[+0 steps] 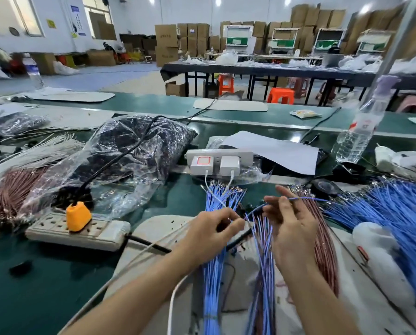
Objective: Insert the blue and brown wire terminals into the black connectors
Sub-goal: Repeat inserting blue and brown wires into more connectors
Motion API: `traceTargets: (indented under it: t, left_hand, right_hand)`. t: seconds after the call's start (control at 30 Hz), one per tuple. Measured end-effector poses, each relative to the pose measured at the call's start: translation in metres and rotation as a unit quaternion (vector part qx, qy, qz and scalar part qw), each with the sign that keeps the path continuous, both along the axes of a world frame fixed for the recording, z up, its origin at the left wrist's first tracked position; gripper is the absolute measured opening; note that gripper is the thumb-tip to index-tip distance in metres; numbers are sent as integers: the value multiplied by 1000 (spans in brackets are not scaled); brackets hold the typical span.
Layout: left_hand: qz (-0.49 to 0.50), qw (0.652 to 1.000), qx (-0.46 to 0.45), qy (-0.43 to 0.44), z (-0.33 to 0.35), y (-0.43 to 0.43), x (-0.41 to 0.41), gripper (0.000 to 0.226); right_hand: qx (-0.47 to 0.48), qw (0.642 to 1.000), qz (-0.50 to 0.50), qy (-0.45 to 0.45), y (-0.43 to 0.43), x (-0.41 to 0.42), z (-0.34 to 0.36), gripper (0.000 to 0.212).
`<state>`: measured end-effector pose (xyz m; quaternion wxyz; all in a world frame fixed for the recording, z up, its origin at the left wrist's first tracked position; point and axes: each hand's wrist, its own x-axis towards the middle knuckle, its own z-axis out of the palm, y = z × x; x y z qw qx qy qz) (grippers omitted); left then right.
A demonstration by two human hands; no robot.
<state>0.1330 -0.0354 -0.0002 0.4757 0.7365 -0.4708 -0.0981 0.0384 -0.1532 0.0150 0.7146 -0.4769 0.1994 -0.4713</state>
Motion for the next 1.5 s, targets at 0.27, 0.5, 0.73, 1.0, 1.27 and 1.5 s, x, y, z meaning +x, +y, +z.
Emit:
traceTargets:
  t: [0.27,0.5,0.73,1.0,1.27,1.5]
  left_hand:
    - [-47,995,-47,73,0,9,5,25]
    - [-22,998,-53,36,-2,6,4,17]
    - [-31,983,-115,138,4,7,1,19]
    - [-37,986,-124,102,-4,4,2,18]
    - [7,993,-118,1,-4,2,4,25]
    - [23,992,-121,-4,-4,2,3,24]
  right_hand:
    - [26,994,-96,-52,-1,-2,0,25]
    - [1,995,81,55,10,2,-7,21]
    - [14,997,70,5,8,1,-2,26]
    - [-17,997,73,10,15,-2,1,30]
    - [-26,998,61,17,18,-1,1,29]
    - [-30,997,71,21,18,-4,0,29]
